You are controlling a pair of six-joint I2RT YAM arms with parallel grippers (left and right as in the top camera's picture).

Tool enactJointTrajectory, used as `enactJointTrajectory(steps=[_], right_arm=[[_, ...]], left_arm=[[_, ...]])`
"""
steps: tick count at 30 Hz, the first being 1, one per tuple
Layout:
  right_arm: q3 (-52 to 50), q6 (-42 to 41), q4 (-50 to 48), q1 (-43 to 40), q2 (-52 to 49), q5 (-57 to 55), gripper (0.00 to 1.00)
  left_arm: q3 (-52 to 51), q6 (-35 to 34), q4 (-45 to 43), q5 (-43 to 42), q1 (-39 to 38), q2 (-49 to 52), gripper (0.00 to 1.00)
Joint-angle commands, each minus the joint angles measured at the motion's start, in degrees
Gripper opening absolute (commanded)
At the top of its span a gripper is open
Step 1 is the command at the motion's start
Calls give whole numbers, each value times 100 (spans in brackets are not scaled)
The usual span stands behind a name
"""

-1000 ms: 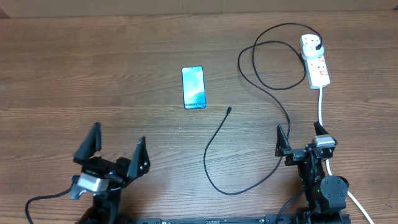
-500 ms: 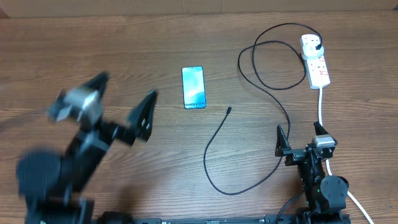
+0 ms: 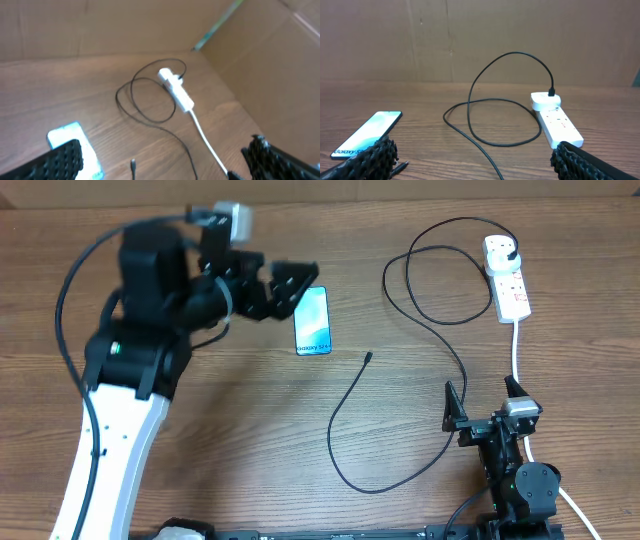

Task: Plug charger to phone and switch on socket
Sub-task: 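Move the left gripper forward over the phone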

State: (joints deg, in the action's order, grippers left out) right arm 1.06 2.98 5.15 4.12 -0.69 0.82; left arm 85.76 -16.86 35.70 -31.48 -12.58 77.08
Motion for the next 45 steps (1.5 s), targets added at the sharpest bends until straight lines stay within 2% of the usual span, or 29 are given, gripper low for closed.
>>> enactJointTrajectory(steps=[1, 6, 9, 13, 15, 20, 27, 36, 43, 45], right_arm=[[-59, 9, -28, -11, 52, -59, 100], [-57, 9, -28, -11, 52, -59, 100], [-59, 9, -28, -11, 52, -59, 100], [-59, 9, -28, -11, 52, -59, 100], [-57, 9, -28, -11, 52, -59, 100], [-59, 9, -28, -11, 52, -59, 100], [-59, 9, -28, -11, 52, -59, 100], [-59, 9, -28, -11, 52, -59, 100], [-59, 9, -28, -11, 52, -59, 100], [-59, 9, -28, -11, 52, -59, 100]], left_arm=[[1609, 11, 927, 1644, -474, 651, 100], [4030, 15, 3464, 2946, -798, 2269, 100], [4649, 13, 4164, 2911, -817, 2955, 100], [4675, -9, 4382, 1840, -817, 3477, 100], [4675, -109, 4330, 1825, -817, 3705, 99], [4675, -1919, 4588, 2785, -798, 4205, 100], [4675, -2378, 4577, 3823, -1139, 4863, 100], [4675, -2378, 4503, 3711, -1193, 5626, 100], [4671, -1810, 4472, 3637, -1193, 5766, 100], [4671, -1464, 4356, 3633, -1193, 5766, 100]])
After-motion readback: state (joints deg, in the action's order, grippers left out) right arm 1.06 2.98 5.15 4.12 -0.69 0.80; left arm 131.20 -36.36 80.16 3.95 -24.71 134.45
